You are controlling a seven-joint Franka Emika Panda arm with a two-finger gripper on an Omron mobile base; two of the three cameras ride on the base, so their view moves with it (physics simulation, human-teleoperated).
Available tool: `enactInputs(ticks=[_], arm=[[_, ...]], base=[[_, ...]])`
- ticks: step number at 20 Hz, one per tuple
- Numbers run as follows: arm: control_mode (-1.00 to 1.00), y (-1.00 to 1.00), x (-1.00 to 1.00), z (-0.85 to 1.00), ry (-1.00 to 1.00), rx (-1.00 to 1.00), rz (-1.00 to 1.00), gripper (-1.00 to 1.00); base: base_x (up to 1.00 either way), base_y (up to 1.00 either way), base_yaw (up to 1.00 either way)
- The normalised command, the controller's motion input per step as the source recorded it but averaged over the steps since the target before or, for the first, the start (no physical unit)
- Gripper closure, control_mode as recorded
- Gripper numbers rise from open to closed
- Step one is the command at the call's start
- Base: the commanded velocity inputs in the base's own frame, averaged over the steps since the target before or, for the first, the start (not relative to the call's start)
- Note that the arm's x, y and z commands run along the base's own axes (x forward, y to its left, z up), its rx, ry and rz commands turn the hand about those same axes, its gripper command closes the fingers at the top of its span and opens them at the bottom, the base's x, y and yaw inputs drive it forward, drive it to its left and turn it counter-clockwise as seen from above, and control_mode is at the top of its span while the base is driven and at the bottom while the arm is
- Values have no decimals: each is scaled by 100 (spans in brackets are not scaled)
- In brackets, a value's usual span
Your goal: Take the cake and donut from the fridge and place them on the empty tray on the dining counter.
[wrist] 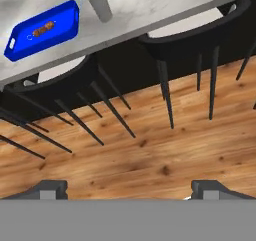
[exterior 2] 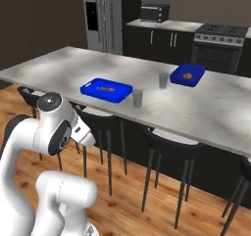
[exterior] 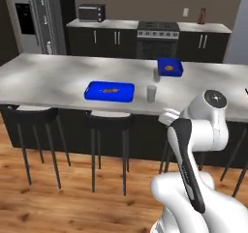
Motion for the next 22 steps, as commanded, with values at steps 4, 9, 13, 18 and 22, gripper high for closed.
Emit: enactInputs(ticks=[4, 9, 13, 18, 22], arm=[[100, 0, 0, 0, 0, 0, 0, -100], [100, 0, 0, 0, 0, 0, 0, -100], [100, 0, 0, 0, 0, 0, 0, -100], [100, 0, 0, 0, 0, 0, 0, -100], [100, 0, 0, 0, 0, 0, 0, -100]], base=[[0, 100, -23], [0, 100, -24], [0, 100, -24], [0, 100, -23], [0, 100, -23]])
